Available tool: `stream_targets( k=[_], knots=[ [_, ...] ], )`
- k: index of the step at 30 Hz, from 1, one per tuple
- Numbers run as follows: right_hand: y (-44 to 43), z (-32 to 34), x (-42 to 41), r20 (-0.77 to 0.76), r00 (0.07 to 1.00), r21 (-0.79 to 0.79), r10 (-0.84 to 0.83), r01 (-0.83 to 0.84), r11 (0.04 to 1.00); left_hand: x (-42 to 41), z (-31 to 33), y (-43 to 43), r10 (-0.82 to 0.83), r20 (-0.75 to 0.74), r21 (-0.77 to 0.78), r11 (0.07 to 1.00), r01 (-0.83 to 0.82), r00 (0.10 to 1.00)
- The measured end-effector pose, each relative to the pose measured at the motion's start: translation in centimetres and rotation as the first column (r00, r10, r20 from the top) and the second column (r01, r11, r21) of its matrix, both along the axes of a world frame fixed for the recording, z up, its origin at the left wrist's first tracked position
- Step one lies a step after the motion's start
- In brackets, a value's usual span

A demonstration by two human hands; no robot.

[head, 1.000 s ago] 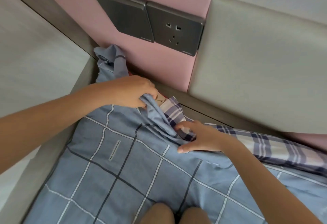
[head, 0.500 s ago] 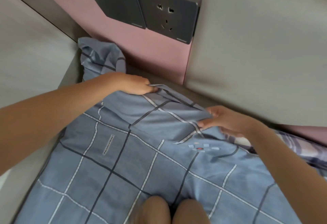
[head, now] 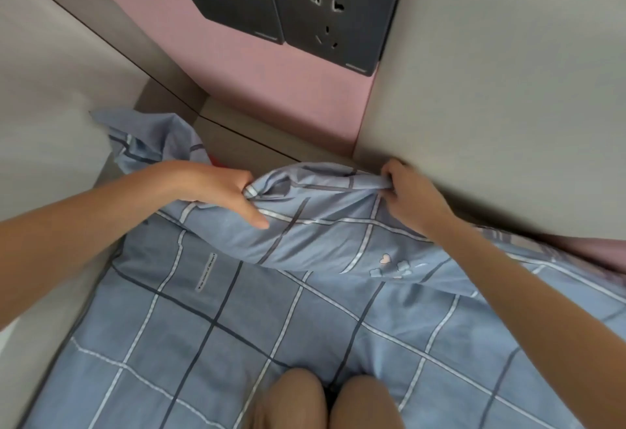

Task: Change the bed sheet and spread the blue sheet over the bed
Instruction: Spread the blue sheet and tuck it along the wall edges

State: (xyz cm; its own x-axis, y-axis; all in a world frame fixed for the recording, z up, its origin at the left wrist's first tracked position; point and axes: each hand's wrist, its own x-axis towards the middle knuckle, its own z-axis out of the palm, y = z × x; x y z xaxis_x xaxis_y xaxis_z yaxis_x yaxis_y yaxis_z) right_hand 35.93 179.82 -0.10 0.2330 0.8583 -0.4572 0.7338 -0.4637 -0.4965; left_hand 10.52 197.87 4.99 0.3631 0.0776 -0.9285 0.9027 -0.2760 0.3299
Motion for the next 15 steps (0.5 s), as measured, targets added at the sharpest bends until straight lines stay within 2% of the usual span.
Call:
stream_targets(
  k=[1,3,5,8,10,13,15],
  knots=[
    [0.2,-0.4,-0.5,-0.06,0.997,-0.072,-0.043,0.039,0.997,-0.2,0.0,0.0,0.033,0.016,0.02,0.999,-0.033,0.999],
    [1.1,-0.5,-1.5,-0.253,0.965,-0.259,-0.068,0.0,0.966,-0.6,-0.3,0.3,0.117,0.036,0.055,0.991,-0.119,0.993],
    [2.5,0.1,-2.8,-0.464,0.876,-0.364,-0.129,-0.056,0.93,-0.8,-0.3,0.4,0.196,0.028,0.043,0.979,-0.197,0.98],
    [4.7,0.6,-5.6,-0.585,0.795,-0.341,-0.163,-0.059,0.938,-0.7,-0.4,0.9,0.297,0.066,0.073,0.951,-0.301,0.953],
    [5.5,0.5,-7.8,-0.593,0.794,-0.327,-0.136,-0.083,0.941,-0.4,-0.9,1.2,0.322,0.08,0.113,0.937,-0.33,0.943],
    [5.6,-0.1,-9.8,-0.552,0.814,-0.406,-0.179,-0.075,0.911,0.8,-0.7,1.4,0.146,0.084,0.221,0.962,-0.161,0.986],
    [5.1,-0.6,-10.5,-0.565,0.771,-0.49,-0.293,-0.028,0.871,1.7,0.3,1.8,-0.036,0.069,0.304,0.953,0.013,0.997]
  ],
)
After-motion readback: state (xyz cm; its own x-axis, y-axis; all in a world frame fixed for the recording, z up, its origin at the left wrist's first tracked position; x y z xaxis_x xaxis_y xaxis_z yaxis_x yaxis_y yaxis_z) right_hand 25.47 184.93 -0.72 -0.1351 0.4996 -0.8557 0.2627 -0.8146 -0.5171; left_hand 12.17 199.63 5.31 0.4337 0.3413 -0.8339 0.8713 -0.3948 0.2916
